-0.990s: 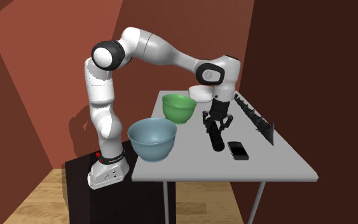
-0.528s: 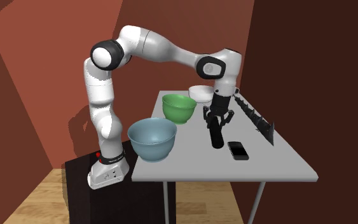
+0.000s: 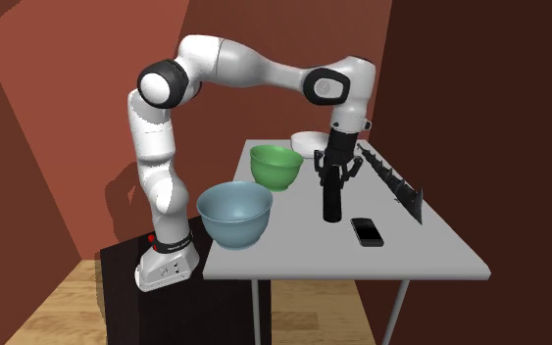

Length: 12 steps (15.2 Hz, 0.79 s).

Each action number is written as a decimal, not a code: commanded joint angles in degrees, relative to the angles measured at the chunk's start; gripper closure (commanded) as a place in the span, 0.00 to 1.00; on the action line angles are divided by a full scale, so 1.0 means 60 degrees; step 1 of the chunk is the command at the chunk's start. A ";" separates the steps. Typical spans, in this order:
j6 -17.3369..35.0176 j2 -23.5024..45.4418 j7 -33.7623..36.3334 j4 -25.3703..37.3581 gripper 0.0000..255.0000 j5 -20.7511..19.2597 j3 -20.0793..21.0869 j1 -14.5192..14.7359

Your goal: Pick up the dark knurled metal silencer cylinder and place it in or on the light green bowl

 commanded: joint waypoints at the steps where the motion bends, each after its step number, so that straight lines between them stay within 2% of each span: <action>1: -0.0260 0.0000 -0.0006 0.0260 1.00 0.0002 0.0003 0.0004; 12: -0.1712 0.0231 -0.0200 0.1897 1.00 0.0138 -0.0044 -0.0064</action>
